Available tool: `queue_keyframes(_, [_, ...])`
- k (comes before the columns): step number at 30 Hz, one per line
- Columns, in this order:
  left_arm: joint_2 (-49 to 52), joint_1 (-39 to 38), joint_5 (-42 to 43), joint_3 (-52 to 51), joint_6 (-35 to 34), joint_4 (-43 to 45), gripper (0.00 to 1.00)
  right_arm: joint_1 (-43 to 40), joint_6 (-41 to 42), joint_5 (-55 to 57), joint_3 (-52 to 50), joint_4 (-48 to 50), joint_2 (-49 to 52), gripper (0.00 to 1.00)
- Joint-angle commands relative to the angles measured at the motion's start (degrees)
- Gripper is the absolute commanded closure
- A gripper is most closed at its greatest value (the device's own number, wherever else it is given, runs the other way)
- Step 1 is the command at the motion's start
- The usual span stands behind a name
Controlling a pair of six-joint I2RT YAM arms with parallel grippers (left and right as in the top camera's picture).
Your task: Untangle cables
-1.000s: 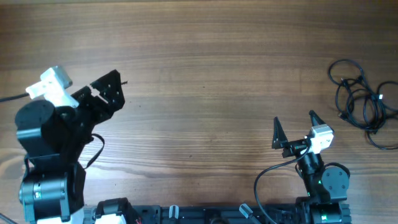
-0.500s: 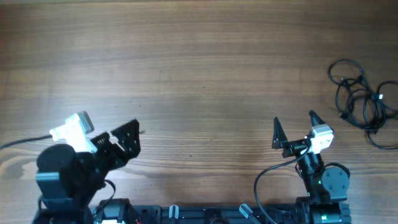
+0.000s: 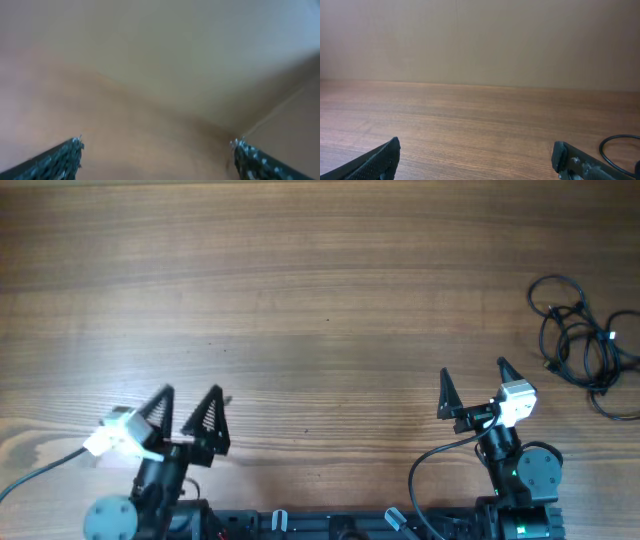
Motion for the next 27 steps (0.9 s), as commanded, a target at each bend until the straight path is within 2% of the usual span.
queue_keyframes(1, [-0.5,-0.3,-0.6,-6.2,0.3,24.0,0.0,0.3,-0.7,-0.1,-0.1,0.2,-0.6,0.0])
queue_keyframes(3, [-0.5,-0.3,-0.6,-13.0,0.3,44.4,0.0,0.3,-0.7,-0.1,-0.1,0.2,-0.6,0.0])
queue_keyframes(4, [-0.5,-0.3,-0.6,-15.7,0.3,50.9,0.0,0.3,-0.7,-0.1,-0.1,0.2,-0.6,0.0])
queue_keyframes(6, [-0.5,-0.3,-1.1,-20.5,0.3,59.8,0.0,0.3,-0.7,-0.1,-0.1,0.2,-0.6,0.0])
queue_keyframes(8, [-0.5,-0.3,-2.8,-24.9,0.3,62.8,0.0,0.3,-0.7,-0.1,-0.1,0.2,-0.6,0.0])
queue_keyframes(10, [-0.5,-0.3,-5.6,-27.4,0.3,61.9,0.0,0.3,-0.7,-0.1,-0.1,0.2,-0.6,0.0])
queue_keyframes(12, [-0.5,-0.3,-10.5,-27.6,0.5,52.2,0.0,0.3,-0.7,-0.1,-0.1,0.2,-0.6,0.0])
queue_keyframes(16, [-0.5,-0.3,-11.9,-27.6,9.6,30.9,0.0,0.3,-0.7,-0.1,-0.1,0.2,-0.6,0.0])
queue_keyframes(19, [-0.5,-0.3,-12.4,-27.6,12.4,21.6,0.0,0.3,-0.7,-0.1,-0.1,0.2,-0.6,0.0])
queue_keyframes(24, [-0.5,-0.6,-12.1,-27.6,21.8,21.6,0.0,0.3,-0.7,-0.1,-0.1,0.2,-0.6,0.0])
queue_keyframes(27, [-0.5,-0.5,-12.2,-27.6,22.0,21.7,0.0,0.3,-0.7,-0.1,-0.1,0.2,-0.6,0.0])
